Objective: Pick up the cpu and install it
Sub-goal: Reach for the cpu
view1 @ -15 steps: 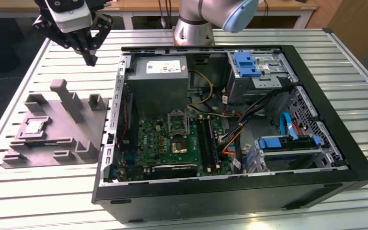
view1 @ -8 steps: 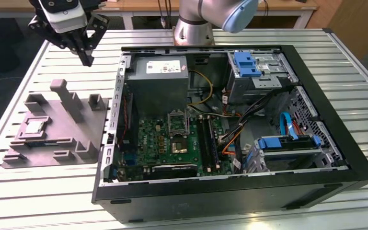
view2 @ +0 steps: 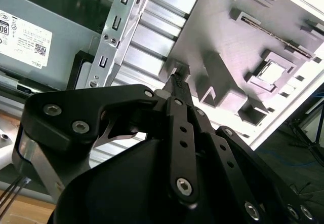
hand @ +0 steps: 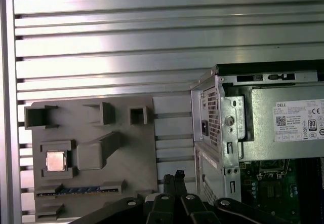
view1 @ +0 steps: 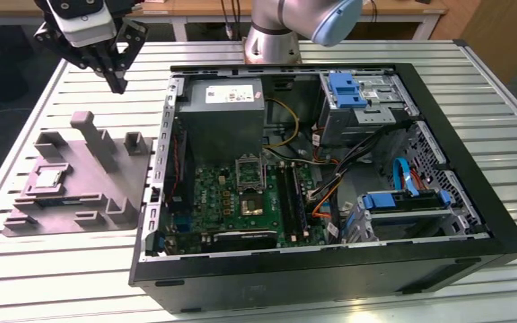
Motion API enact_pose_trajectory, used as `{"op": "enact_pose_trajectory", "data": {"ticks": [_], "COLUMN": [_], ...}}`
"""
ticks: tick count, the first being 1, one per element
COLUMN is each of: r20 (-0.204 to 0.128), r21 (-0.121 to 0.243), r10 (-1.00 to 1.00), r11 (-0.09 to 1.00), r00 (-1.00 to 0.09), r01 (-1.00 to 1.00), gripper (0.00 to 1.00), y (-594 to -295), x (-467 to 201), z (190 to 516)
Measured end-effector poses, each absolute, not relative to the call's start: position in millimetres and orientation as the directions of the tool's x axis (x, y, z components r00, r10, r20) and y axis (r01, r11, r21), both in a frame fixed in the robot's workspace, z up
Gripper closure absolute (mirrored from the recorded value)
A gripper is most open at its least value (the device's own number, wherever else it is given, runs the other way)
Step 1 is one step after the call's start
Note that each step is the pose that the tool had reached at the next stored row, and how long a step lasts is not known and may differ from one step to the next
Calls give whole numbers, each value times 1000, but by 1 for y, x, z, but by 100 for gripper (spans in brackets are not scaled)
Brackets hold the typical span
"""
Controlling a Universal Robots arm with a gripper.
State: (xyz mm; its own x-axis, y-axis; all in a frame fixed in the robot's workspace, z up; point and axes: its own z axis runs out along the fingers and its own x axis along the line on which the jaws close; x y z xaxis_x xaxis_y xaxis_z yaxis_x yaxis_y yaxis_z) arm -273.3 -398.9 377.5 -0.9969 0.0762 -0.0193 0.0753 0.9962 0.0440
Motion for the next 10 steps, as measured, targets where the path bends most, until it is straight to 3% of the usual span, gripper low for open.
{"op": "enact_pose_trajectory", "data": {"ticks": [10], "r20": [-18], "r21": [44], "r10": [76], "r11": [996], "r00": [-997], "r01": [75], "gripper": [89], "y": [-399], "x": [-279], "z": [377]}}
